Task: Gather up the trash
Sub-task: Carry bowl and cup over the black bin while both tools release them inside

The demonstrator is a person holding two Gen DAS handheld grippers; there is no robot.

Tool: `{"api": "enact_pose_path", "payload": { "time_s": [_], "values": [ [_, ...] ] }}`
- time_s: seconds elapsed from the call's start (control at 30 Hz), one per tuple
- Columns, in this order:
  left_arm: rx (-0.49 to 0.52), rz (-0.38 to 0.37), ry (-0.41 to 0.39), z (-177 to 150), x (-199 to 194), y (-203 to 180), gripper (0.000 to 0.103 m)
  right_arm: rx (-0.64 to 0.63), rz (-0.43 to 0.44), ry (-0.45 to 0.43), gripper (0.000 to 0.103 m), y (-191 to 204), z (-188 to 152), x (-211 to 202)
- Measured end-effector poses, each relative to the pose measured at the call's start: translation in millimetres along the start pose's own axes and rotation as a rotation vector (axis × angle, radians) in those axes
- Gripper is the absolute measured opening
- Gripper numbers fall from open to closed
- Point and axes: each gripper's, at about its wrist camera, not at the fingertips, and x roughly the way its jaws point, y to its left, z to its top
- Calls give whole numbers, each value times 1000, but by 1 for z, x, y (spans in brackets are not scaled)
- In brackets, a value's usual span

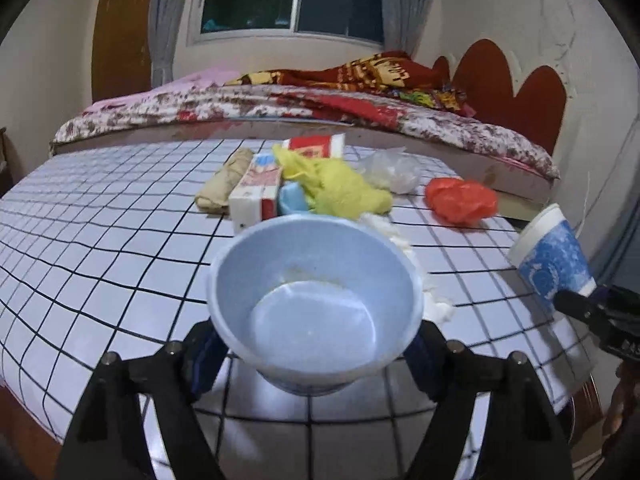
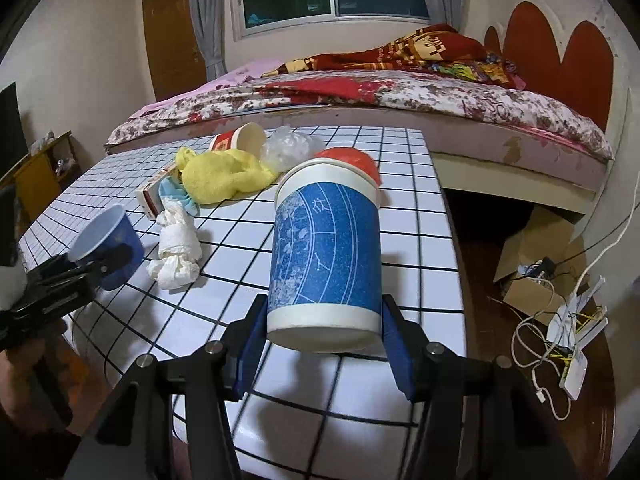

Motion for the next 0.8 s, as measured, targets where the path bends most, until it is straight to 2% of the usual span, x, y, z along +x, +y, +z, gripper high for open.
{"api": "enact_pose_path", "payload": {
  "time_s": [0.23,0.8],
  "values": [
    [64,-45,-34,0,-21,-43,77,22,-39,-16,56,-25,-18,-30],
    [227,-246,-6,-18,-41,-169,77,170,-165,-50,56,-121,-68,-107]
  ]
}}
